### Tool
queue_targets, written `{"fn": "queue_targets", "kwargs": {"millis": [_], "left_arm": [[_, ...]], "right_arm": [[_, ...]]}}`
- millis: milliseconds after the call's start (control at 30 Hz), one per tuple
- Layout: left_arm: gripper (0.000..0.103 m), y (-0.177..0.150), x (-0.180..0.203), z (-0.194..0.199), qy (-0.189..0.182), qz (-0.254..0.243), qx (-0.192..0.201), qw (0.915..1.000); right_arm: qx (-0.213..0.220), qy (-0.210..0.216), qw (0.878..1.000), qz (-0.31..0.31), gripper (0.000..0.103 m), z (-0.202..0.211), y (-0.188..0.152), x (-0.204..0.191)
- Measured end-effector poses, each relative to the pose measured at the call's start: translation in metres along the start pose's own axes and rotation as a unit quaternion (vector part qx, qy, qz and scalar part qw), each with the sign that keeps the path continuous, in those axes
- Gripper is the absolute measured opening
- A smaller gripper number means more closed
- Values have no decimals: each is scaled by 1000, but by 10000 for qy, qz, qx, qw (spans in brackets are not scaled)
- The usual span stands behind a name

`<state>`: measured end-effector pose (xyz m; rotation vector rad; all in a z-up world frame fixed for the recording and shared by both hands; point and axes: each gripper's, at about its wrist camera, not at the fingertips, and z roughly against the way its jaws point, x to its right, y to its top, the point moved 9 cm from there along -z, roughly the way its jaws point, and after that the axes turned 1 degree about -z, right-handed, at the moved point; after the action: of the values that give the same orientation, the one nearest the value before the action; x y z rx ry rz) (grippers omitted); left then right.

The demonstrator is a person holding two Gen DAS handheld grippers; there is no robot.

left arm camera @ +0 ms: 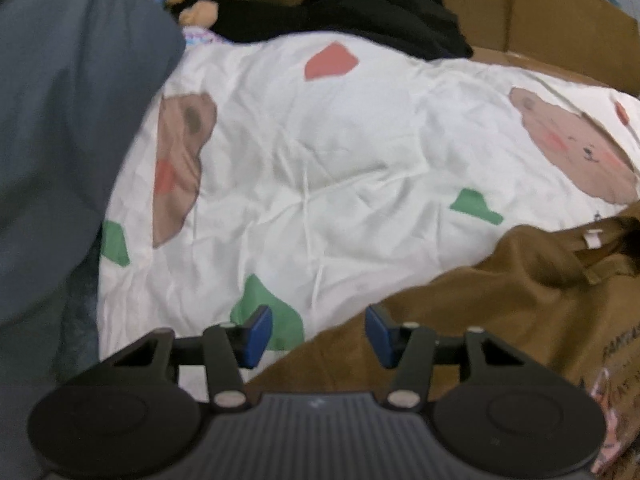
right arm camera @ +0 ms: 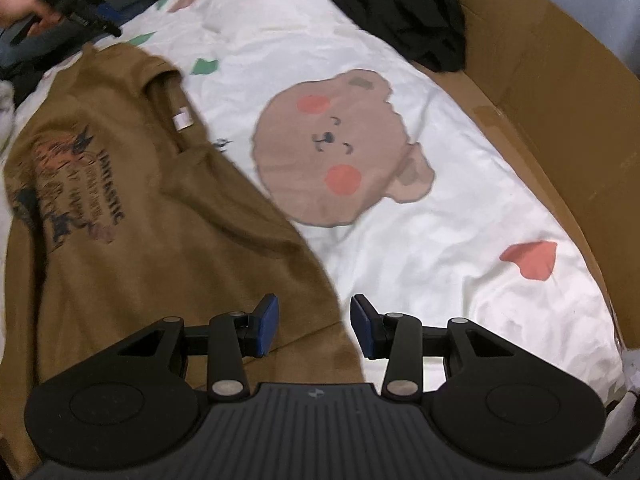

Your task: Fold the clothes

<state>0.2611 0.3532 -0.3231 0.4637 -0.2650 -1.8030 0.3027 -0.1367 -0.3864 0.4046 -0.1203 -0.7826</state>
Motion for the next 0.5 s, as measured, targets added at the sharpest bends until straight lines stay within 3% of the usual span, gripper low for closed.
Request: {"fn": "queue_targets", "kwargs": {"millis": [100, 233, 333, 500], "left_arm": [[55, -12, 5, -17, -7, -97, -222, 9997], [58, -34, 7, -35, 400, -333, -627, 9967], [58, -43, 6, -33, 336, -96, -625, 9974], [58, -52, 5, -24, 217, -127, -696, 9973]], "right_arm": [[-25, 37, 9998, -174, 44, -9, -2, 6], [-159, 122, 9997, -114, 44, -26, -7, 1], [-337, 188, 9993, -23, 44, -39, -11, -5], [-580, 191, 9980, 155, 44, -50, -21, -13]]}}
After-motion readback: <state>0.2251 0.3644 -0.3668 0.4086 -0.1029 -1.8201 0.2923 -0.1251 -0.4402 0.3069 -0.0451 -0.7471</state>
